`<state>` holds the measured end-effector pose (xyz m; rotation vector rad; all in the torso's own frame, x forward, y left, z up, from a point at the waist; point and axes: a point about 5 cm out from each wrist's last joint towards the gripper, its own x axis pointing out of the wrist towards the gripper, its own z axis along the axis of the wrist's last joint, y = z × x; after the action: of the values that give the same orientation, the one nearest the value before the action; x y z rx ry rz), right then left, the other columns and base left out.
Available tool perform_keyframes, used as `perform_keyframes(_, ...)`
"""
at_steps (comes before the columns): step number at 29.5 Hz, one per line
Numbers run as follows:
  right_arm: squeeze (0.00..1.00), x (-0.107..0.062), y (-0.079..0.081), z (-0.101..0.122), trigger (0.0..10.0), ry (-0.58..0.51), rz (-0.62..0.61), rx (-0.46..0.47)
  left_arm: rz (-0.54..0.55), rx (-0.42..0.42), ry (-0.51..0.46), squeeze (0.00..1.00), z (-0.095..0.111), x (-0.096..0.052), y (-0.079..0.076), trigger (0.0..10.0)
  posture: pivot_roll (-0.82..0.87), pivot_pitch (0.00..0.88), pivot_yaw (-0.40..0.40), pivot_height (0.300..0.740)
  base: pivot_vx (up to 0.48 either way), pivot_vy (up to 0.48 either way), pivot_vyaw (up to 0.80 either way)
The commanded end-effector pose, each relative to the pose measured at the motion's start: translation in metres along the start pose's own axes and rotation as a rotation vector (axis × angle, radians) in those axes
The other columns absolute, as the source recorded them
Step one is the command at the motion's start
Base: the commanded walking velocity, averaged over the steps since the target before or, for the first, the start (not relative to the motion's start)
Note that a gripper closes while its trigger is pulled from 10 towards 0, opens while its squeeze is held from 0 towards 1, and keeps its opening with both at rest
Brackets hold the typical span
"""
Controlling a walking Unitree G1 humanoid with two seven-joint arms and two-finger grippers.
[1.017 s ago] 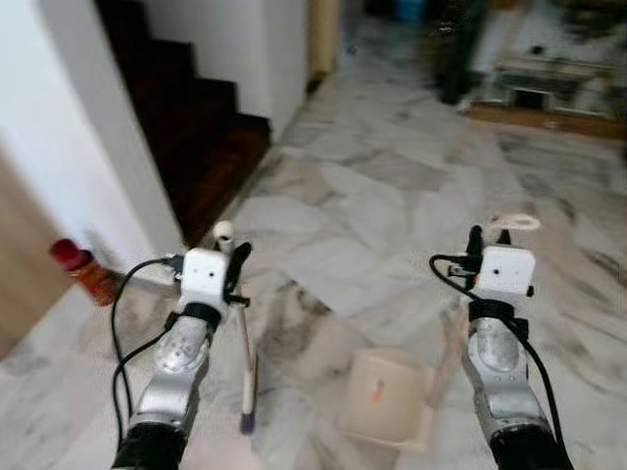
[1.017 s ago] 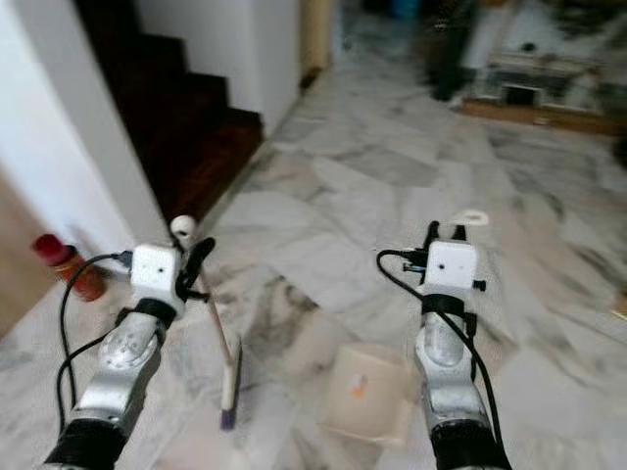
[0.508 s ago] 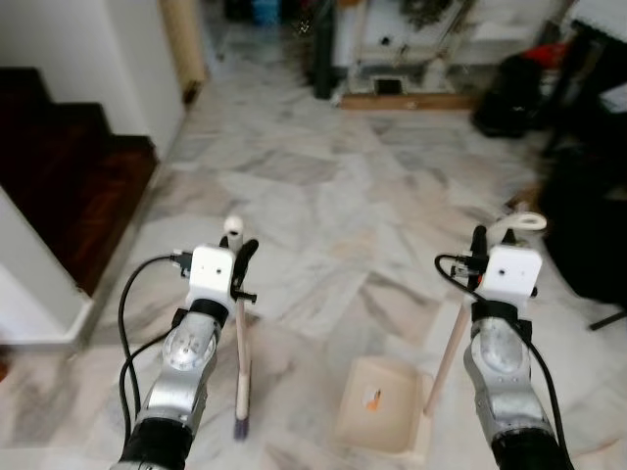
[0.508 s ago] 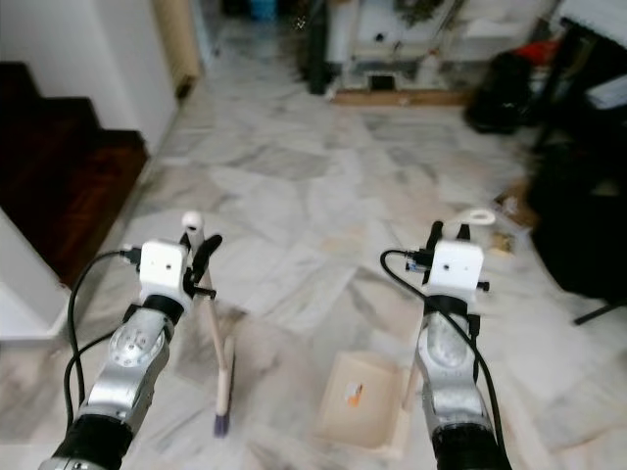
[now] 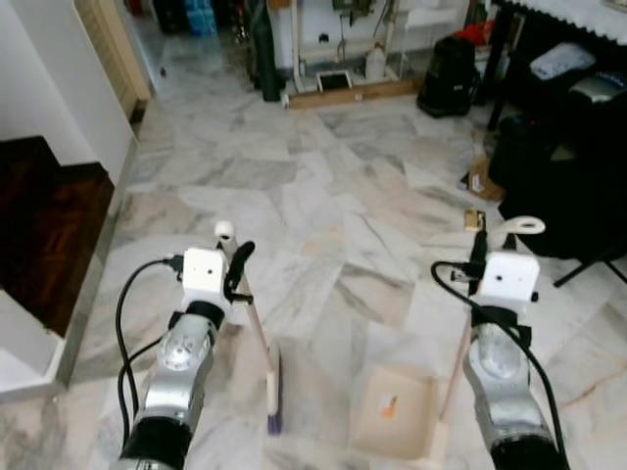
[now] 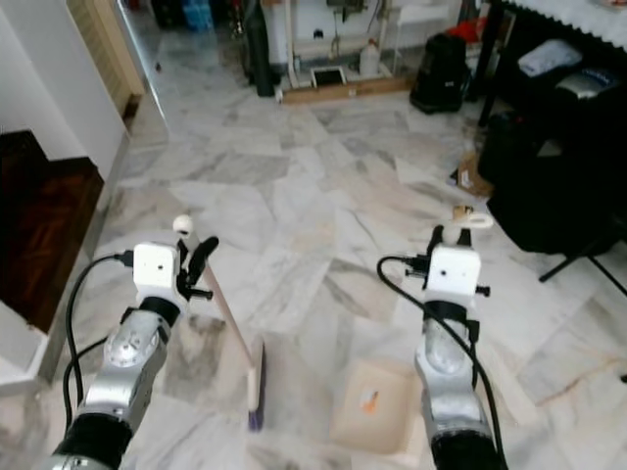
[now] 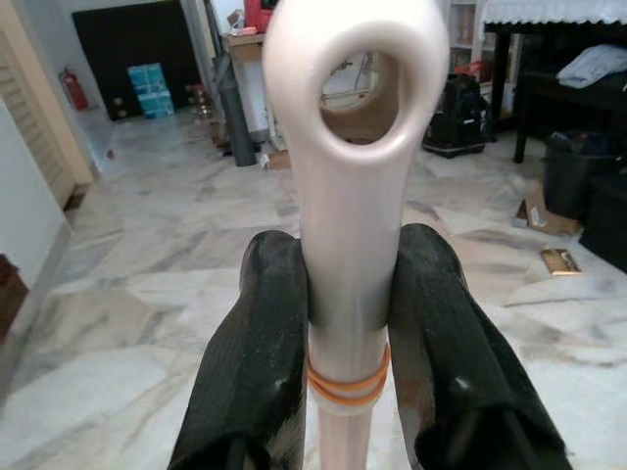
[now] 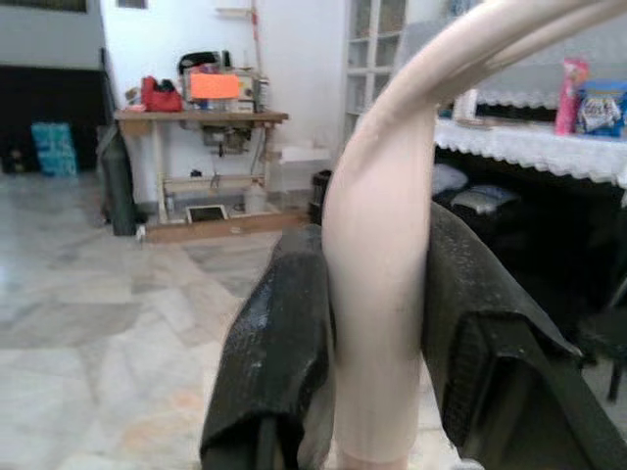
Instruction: Sweep floor
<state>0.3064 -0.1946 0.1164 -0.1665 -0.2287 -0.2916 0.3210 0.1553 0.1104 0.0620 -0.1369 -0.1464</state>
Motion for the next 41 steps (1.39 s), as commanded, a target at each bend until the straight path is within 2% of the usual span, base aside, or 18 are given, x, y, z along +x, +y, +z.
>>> perform_keyframes(1, 0.00, 0.004, 0.005, 0.015, 10.0, -0.068, 0.008, 0.021, 0.010, 0.030, -0.031, 0.00, 0.010, 0.006, 0.008, 10.0, -0.19, 0.000, 0.111, 0.740, 0.304, 0.000, 0.00)
perform_keyframes(12, 0.00, 0.005, 0.014, 0.018, 10.0, -0.078, 0.047, 0.030, 0.009, 0.014, -0.029, 0.00, 0.007, 0.006, 0.008, 10.0, -0.18, 0.000, 0.101, 0.740, 0.347, 0.000, 0.00)
perform_keyframes(41, 0.00, 0.005, 0.015, 0.018, 10.0, -0.074, 0.047, 0.033, -0.001, 0.008, -0.035, 0.00, 0.008, 0.008, 0.006, 10.0, -0.19, 0.000, 0.111, 0.740, 0.383, 0.000, 0.00)
